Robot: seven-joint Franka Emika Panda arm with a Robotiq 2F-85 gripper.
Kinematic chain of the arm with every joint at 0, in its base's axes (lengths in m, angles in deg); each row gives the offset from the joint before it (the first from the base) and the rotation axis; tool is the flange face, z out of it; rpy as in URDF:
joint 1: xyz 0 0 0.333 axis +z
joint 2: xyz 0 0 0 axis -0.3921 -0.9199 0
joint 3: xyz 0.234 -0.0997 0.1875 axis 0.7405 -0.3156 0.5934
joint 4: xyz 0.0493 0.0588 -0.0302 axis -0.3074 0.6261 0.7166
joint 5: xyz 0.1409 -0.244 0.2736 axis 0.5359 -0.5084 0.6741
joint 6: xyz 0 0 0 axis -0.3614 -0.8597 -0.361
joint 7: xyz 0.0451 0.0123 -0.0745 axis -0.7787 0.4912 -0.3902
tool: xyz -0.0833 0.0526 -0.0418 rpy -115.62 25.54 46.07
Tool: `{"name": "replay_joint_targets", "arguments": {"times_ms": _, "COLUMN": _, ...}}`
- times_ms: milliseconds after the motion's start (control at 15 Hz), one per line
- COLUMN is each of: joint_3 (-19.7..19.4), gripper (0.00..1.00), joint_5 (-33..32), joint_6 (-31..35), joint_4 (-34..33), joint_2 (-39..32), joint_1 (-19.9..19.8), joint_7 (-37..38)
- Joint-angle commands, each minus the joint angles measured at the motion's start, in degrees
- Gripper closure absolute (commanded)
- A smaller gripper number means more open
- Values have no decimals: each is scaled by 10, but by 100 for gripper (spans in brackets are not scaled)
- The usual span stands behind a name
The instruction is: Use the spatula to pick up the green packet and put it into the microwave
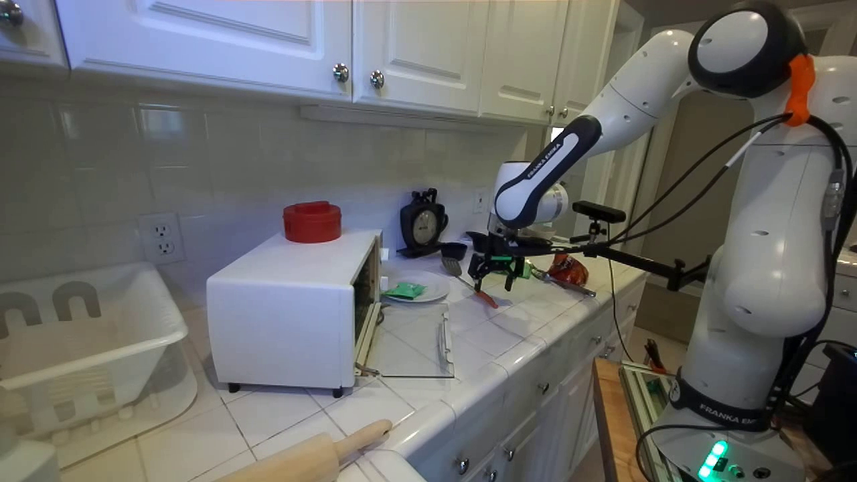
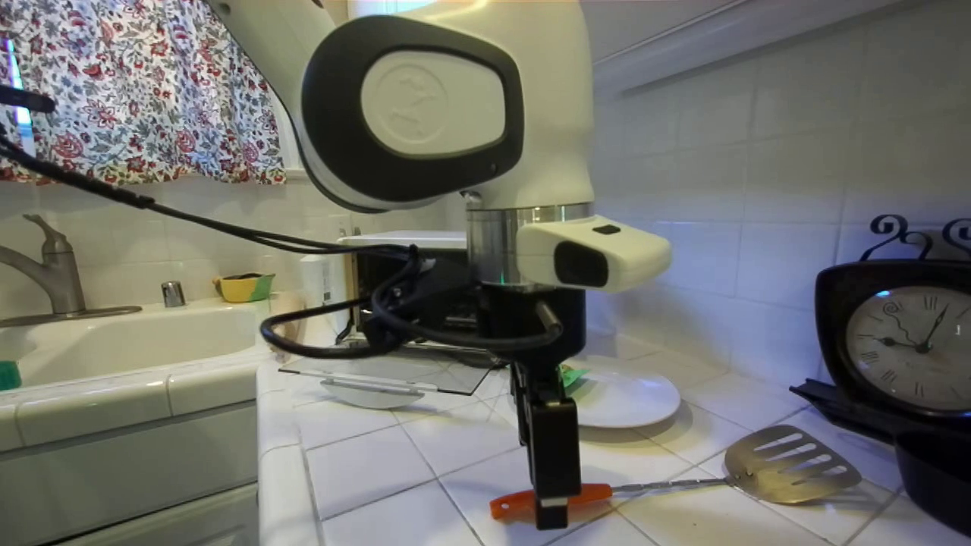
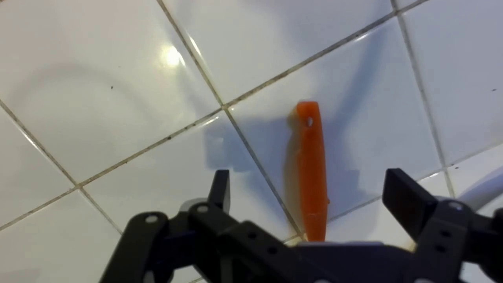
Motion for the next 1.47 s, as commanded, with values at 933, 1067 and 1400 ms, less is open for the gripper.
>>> {"name": "replay_joint_targets", "arguments": {"times_ms": 933, "joint_3": 1, "gripper": 37, "joint_5": 76, "joint_6": 5, "joint_4": -51, "joint_2": -69, "joint_1": 10, "joint_7": -71}}
{"name": "replay_joint_targets", "arguments": {"times_ms": 1067, "joint_3": 1, "gripper": 37, "joint_5": 77, "joint_6": 5, "joint_4": -50, "joint_2": -70, "joint_1": 10, "joint_7": -74}}
{"name": "replay_joint_targets", "arguments": {"times_ms": 1400, "joint_3": 0, "gripper": 84, "joint_5": 74, "joint_6": 8, "joint_4": -50, "joint_2": -70, "joint_1": 10, "joint_7": -77}}
